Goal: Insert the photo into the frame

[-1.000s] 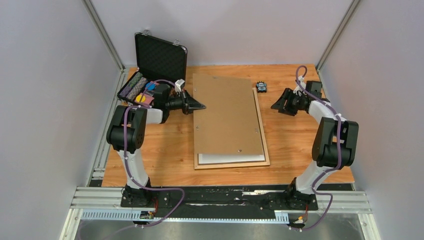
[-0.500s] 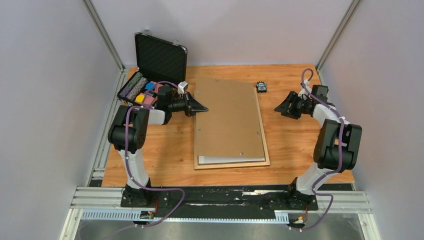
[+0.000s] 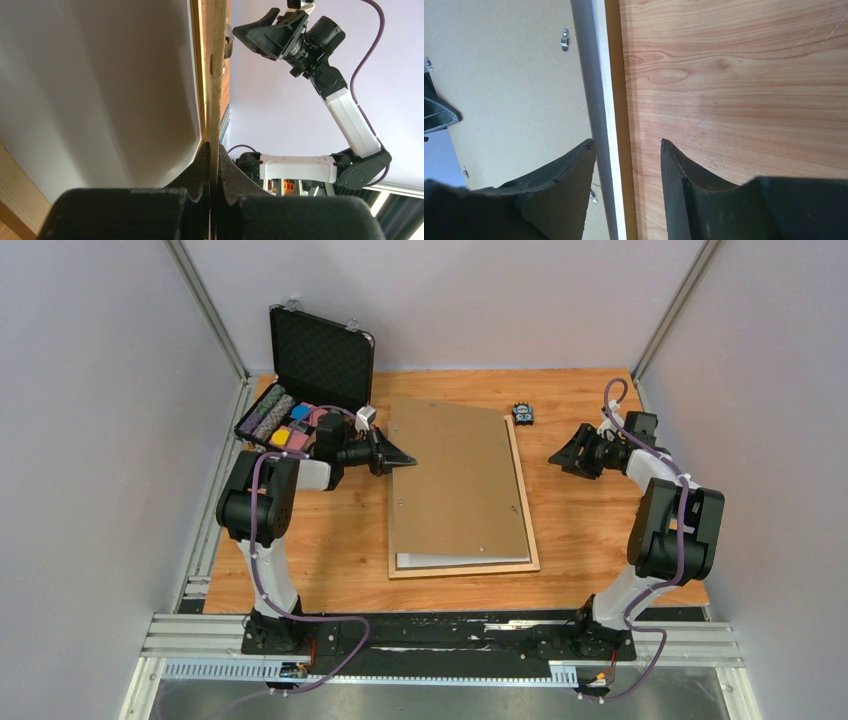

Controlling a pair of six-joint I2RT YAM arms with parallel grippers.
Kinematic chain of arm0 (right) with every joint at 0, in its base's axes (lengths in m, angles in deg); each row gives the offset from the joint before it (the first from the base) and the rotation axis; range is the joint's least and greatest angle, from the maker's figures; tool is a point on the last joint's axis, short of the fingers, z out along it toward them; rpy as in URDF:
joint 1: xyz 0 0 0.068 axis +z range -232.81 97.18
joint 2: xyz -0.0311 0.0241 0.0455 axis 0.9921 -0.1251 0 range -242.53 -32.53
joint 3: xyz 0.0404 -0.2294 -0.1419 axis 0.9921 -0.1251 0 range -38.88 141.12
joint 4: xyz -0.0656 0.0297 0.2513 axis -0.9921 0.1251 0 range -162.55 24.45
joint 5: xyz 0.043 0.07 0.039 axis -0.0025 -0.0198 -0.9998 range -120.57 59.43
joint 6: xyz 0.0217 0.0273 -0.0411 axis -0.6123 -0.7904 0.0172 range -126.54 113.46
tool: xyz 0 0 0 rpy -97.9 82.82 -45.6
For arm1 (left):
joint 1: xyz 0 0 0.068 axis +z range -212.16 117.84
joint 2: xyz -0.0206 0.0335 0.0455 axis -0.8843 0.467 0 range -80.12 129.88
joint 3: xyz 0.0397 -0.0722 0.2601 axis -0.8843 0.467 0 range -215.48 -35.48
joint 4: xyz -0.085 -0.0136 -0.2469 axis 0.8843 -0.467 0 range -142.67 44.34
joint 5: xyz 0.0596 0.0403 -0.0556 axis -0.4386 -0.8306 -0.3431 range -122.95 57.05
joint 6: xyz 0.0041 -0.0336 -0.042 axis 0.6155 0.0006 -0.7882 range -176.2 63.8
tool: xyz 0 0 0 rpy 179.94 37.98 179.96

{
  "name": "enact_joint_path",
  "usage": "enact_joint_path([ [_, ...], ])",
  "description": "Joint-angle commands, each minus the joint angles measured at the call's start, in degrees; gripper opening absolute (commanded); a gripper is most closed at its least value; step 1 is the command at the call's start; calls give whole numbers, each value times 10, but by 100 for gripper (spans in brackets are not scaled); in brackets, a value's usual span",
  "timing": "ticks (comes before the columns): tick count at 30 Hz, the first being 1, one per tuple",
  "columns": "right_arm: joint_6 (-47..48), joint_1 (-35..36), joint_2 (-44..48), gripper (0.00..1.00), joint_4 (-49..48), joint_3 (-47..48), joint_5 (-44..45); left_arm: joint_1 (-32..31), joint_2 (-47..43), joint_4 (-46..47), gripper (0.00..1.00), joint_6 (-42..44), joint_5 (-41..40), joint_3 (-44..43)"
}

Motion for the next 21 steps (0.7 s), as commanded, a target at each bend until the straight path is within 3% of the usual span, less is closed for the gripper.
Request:
enact_joint_path([
  [1, 5, -5, 25, 49, -25, -2, -14, -5, -3, 31, 0, 3, 17, -6],
  [21, 5, -12, 22, 49, -27, -5, -20, -16, -4, 3, 0, 23, 9, -4],
])
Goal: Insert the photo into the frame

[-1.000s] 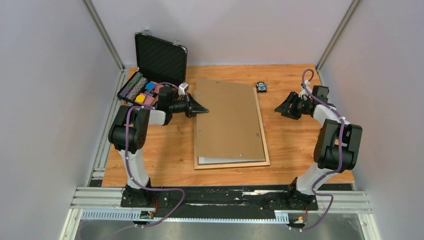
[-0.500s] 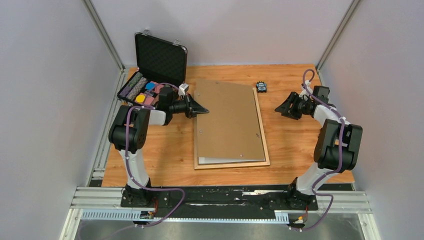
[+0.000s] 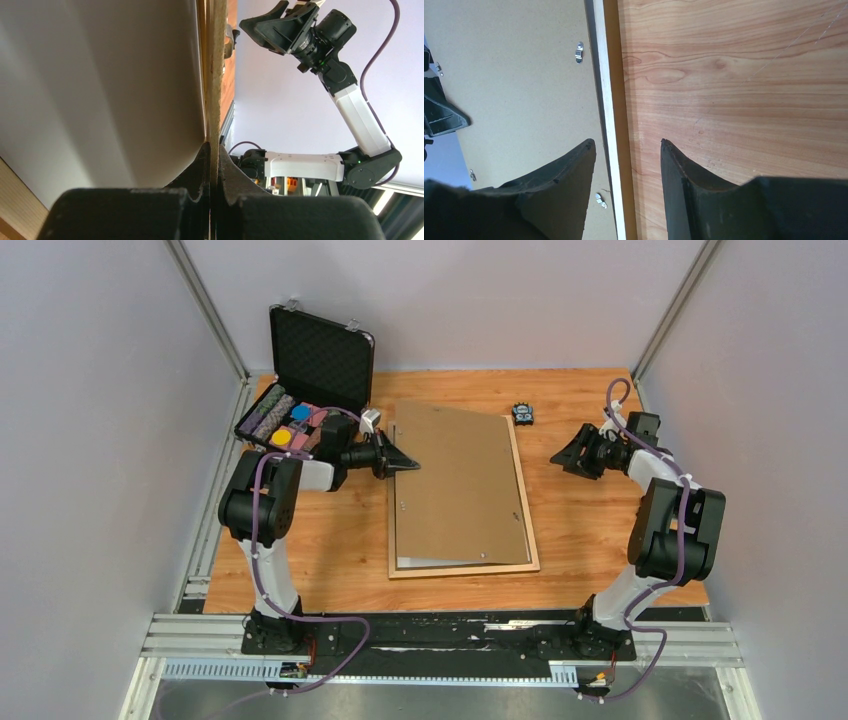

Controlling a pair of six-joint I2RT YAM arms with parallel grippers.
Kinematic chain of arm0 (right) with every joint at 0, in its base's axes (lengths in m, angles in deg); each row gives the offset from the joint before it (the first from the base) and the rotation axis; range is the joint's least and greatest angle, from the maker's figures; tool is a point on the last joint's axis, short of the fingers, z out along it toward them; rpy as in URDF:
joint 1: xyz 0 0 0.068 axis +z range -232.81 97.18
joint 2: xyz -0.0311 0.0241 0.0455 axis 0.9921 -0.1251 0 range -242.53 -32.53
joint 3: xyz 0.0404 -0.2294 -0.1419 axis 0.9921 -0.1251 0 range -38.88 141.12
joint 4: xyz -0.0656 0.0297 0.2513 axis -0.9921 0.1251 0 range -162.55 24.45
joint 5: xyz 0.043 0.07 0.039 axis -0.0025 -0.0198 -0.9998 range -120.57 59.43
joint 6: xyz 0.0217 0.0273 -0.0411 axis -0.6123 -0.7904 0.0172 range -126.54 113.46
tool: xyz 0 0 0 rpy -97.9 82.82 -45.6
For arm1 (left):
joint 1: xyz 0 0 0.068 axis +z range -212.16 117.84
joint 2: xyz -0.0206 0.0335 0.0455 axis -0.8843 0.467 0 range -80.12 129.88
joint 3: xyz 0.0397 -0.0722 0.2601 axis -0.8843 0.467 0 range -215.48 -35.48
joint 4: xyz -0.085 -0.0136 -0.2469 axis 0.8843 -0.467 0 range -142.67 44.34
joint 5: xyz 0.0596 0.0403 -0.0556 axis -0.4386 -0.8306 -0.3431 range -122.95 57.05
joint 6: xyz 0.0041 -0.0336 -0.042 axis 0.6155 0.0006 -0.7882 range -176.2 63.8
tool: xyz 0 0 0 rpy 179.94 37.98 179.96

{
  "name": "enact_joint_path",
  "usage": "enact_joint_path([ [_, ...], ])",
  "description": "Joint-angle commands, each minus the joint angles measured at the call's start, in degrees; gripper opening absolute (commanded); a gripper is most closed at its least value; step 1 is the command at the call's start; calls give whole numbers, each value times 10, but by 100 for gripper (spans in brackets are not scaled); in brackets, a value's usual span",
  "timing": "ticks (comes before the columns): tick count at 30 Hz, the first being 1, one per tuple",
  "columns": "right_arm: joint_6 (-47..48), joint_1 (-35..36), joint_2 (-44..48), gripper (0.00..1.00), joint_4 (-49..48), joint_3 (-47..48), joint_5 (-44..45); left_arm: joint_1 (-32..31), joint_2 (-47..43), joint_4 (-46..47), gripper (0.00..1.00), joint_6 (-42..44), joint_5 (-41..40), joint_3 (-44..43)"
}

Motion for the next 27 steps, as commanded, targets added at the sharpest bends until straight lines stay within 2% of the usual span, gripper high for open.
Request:
enact_joint_path([
  [1, 5, -4, 23, 49, -27, -5, -15, -2, -6, 18, 0, 6, 13, -4],
  [13, 5, -7, 20, 49, -27, -6, -16, -2, -2, 22, 0, -2, 9, 0],
  [27, 7, -8, 13, 49, -27, -7, -13, -2, 15, 62, 0, -50, 8, 3],
])
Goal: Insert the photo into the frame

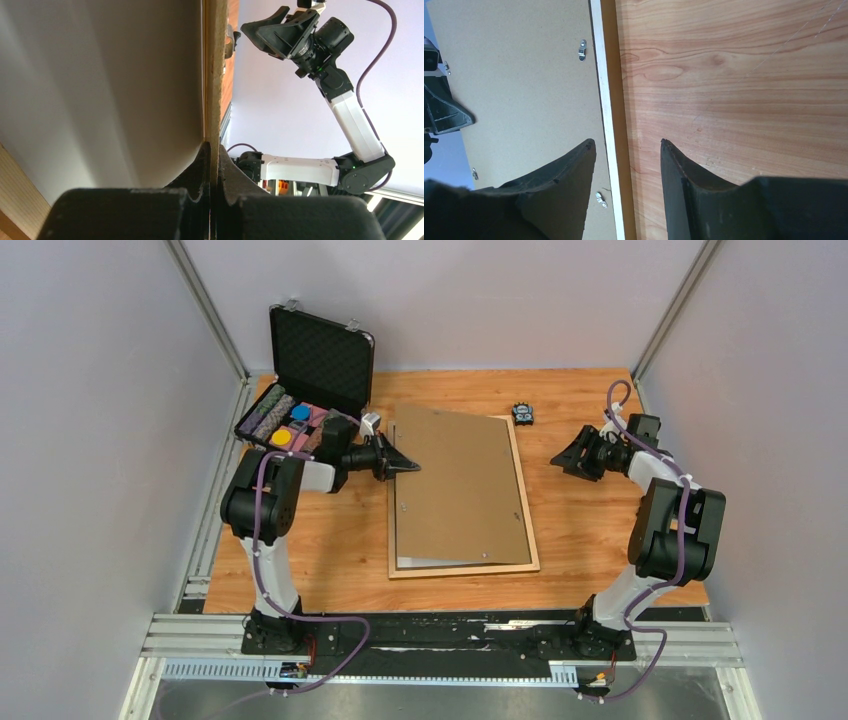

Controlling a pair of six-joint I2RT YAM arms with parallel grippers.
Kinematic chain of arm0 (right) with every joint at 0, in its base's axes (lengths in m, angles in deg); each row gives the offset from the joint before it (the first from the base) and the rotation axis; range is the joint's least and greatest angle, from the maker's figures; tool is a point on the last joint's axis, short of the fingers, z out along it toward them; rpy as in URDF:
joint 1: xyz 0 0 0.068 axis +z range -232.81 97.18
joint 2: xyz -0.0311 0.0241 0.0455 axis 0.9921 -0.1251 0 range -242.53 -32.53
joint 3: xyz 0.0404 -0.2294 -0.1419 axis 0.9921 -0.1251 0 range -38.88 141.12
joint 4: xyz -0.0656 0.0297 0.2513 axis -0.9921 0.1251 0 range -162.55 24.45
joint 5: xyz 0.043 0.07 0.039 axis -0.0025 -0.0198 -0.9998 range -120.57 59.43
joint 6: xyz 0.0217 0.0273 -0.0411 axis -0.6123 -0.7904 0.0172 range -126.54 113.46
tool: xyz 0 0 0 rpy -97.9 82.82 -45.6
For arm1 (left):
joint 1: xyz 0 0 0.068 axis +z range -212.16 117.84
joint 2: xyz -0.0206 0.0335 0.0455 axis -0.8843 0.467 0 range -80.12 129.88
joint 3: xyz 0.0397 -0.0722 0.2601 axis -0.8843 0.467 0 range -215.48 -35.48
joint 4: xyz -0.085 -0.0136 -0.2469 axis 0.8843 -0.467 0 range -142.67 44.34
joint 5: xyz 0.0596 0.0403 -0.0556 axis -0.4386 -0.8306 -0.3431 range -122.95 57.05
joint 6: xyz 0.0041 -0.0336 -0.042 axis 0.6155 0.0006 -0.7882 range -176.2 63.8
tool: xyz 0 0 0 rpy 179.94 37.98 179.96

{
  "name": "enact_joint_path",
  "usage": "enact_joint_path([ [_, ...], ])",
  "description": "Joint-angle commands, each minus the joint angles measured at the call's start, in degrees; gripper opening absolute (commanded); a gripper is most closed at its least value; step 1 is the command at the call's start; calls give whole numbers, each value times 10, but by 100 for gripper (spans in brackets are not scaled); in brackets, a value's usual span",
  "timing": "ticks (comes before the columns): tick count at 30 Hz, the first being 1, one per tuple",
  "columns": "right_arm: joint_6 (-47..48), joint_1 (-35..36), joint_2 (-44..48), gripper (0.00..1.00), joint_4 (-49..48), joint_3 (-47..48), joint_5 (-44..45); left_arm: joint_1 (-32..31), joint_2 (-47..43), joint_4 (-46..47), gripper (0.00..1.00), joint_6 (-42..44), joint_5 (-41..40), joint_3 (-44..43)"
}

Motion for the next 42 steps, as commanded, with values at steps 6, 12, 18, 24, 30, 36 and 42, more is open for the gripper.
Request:
enact_joint_path([
  [6, 7, -4, 12, 49, -23, 1, -8, -2, 14, 69, 0, -43, 16, -2],
  [12, 7, -4, 11, 49, -23, 1, -8, -3, 17, 65, 0, -40, 16, -3],
  [18, 7, -5, 11, 49, -23, 0, -10, -3, 25, 63, 0, -35, 16, -7],
  [24, 6, -5, 11, 49, -23, 0, -11, -4, 27, 53, 0, -24, 14, -9],
  [30, 6, -5, 10, 49, -22, 0, -12, -5, 25, 29, 0, -2, 10, -13],
  [36, 7, -5, 11, 49, -23, 0, -12, -8, 25, -1, 6, 18, 7, -18],
  [42, 7, -5, 12, 49, -23, -1, -12, -9, 25, -31, 19, 37, 4, -25],
])
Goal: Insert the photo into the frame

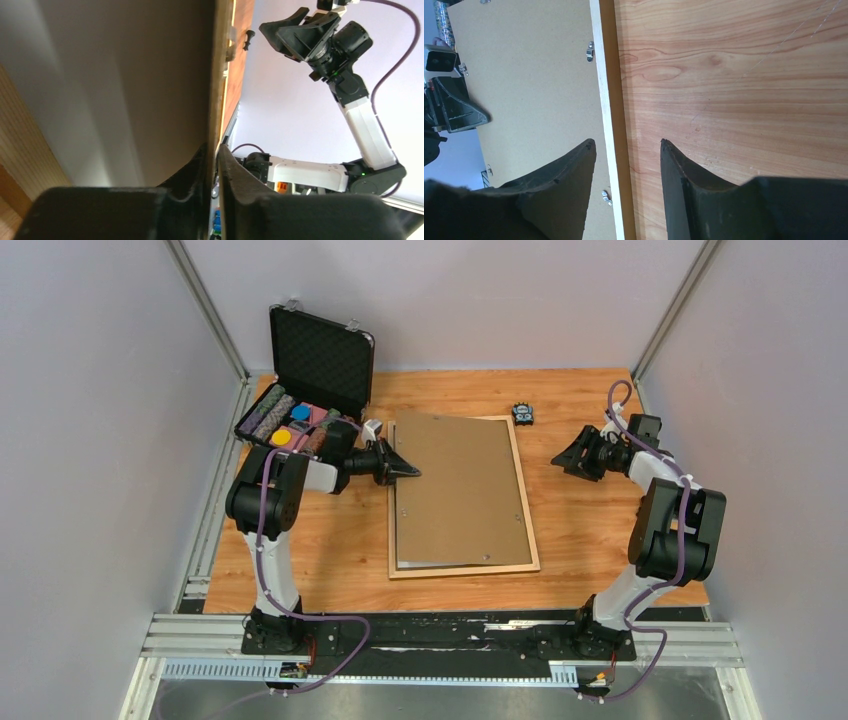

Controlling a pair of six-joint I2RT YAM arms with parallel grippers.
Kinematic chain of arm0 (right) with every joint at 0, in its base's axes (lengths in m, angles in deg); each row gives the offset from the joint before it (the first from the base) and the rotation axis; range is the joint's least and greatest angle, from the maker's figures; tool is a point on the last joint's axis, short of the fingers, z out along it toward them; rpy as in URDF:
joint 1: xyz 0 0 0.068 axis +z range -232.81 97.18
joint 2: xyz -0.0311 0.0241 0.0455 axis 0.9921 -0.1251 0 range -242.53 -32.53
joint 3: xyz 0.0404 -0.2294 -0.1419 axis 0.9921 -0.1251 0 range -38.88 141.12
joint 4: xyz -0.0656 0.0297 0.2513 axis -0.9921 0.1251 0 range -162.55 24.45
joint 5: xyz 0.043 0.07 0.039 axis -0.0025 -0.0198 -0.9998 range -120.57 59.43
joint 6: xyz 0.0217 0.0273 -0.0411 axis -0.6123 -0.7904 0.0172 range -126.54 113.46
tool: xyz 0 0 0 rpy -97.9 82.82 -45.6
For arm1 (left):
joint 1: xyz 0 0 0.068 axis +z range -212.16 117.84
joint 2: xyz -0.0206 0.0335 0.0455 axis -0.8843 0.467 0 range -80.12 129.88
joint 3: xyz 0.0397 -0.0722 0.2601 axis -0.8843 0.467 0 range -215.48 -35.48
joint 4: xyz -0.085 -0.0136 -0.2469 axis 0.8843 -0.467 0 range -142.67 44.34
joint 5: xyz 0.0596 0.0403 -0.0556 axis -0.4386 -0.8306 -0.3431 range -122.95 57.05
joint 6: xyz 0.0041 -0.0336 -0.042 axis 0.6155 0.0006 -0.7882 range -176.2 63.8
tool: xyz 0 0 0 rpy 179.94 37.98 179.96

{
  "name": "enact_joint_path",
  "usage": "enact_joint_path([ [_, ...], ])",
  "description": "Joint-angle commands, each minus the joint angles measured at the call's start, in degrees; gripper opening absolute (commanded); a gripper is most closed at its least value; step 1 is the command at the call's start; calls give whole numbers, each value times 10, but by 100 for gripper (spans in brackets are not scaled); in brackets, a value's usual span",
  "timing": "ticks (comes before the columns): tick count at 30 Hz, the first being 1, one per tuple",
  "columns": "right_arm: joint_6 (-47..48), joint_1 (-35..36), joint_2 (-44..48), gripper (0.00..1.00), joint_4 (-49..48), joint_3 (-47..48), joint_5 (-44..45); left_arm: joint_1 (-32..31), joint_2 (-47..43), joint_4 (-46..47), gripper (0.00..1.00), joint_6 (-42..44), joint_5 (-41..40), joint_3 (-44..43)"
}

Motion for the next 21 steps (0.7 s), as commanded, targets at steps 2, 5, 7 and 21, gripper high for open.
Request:
enact_joint_path([
  [2, 7, -4, 13, 49, -23, -1, -12, -6, -6, -39, 28, 34, 8, -27],
  [5, 7, -3, 12, 49, -23, -1, -13, -6, -7, -74, 38, 53, 4, -37],
  [7, 7, -4, 12, 49, -23, -1, -14, -6, -7, -95, 43, 64, 3, -45],
  [21, 6, -7, 9, 49, -23, -2, -19, -7, -17, -251, 100, 156, -23, -103],
])
